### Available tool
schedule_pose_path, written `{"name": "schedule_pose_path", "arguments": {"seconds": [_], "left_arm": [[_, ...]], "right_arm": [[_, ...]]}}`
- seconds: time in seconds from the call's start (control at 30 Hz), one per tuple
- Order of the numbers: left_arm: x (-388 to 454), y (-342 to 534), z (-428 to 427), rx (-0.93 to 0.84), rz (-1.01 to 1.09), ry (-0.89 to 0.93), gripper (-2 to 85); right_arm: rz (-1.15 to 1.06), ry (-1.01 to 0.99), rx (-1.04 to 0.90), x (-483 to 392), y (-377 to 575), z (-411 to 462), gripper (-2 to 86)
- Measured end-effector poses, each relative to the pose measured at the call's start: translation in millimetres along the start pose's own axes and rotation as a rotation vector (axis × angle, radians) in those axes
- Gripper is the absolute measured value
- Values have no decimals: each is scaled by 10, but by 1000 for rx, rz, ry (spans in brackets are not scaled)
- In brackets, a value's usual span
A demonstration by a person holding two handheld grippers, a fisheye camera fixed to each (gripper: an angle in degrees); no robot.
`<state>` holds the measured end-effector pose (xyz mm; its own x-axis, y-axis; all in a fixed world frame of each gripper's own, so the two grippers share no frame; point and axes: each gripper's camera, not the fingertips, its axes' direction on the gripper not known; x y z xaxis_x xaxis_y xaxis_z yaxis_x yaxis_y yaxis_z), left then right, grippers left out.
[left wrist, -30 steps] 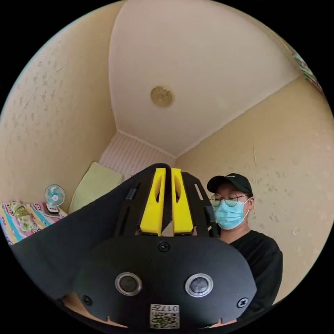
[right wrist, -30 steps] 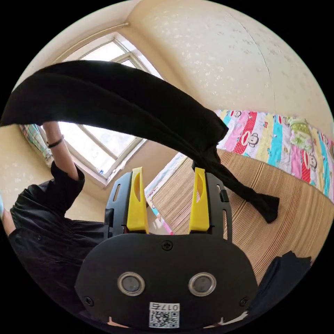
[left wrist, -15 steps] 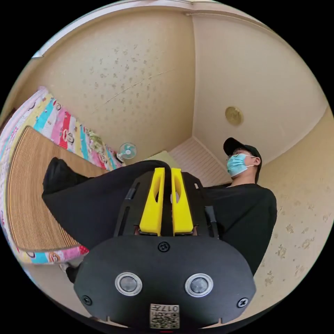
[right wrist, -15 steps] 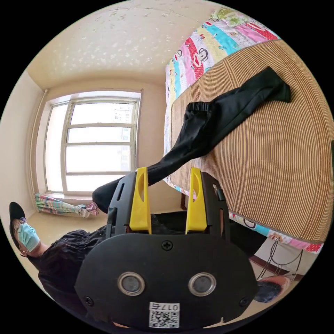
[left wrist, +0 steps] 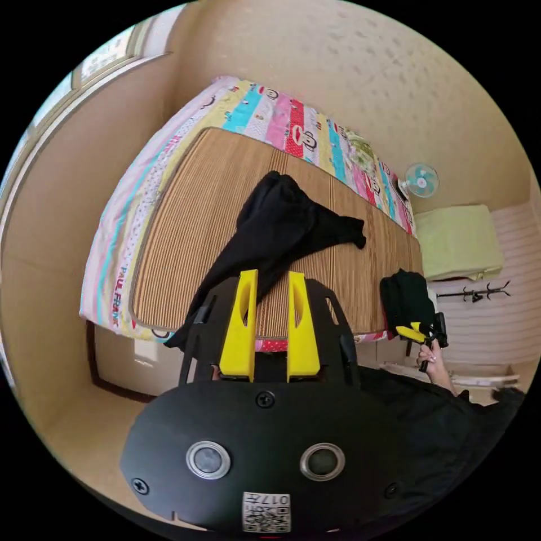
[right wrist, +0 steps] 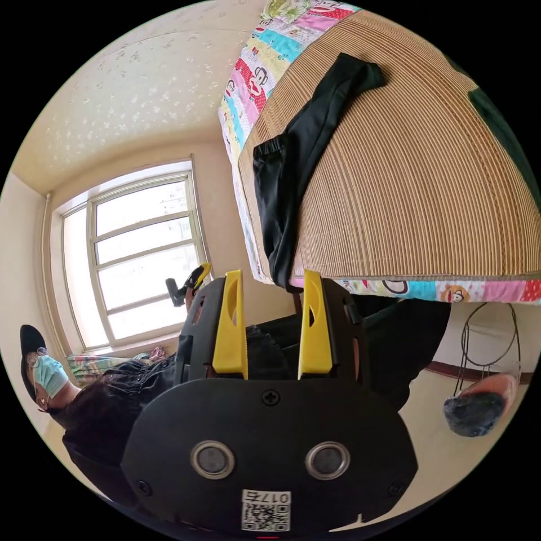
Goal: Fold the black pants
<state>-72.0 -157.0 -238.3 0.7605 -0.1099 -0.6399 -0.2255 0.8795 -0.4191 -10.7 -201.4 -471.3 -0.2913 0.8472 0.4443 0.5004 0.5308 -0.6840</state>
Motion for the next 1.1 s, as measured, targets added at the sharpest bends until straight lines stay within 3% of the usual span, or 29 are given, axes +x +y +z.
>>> {"name": "schedule_pose_path", "arguments": {"seconds": [0.07, 0.3, 0.37, 0.47, 0.53, 0.63, 0.67, 0.7, 0.77, 0.9, 1.1], "left_arm": [[279, -500, 615, -47, 66, 44, 90], [879, -1982, 2362, -79, 144, -65, 133], [921, -2113, 2717, -91, 158, -133, 134], [673, -2071, 3442, -305, 113, -214, 110], [548, -1872, 3354, -214, 118, -233, 73], [234, -1610, 3144, -283, 8, 30, 40], [36, -1437, 2953, -281, -52, 301, 29], [-102, -1207, 2668, -246, -53, 532, 20], [-103, -793, 2041, -174, 105, 696, 10], [49, 358, 228, 50, 437, 847, 1], [9, 1731, -1841, 416, 756, 1053, -3]], "right_arm": [[55, 2, 38, 139, 244, -77, 134], [324, 12, 151, 735, 1547, -301, 131], [386, 26, 201, 835, 1895, -352, 132], [471, 17, 282, 954, 2393, -381, 131], [490, -17, 327, 986, 2634, -377, 130], [430, -31, 353, 930, 2701, -413, 126], [408, -29, 356, 908, 2690, -427, 125], [360, -28, 359, 863, 2645, -462, 123], [286, -33, 367, 793, 2542, -527, 122], [50, -45, 367, 531, 2200, -653, 121], [-349, -100, 252, -147, 1681, -638, 123]]}}
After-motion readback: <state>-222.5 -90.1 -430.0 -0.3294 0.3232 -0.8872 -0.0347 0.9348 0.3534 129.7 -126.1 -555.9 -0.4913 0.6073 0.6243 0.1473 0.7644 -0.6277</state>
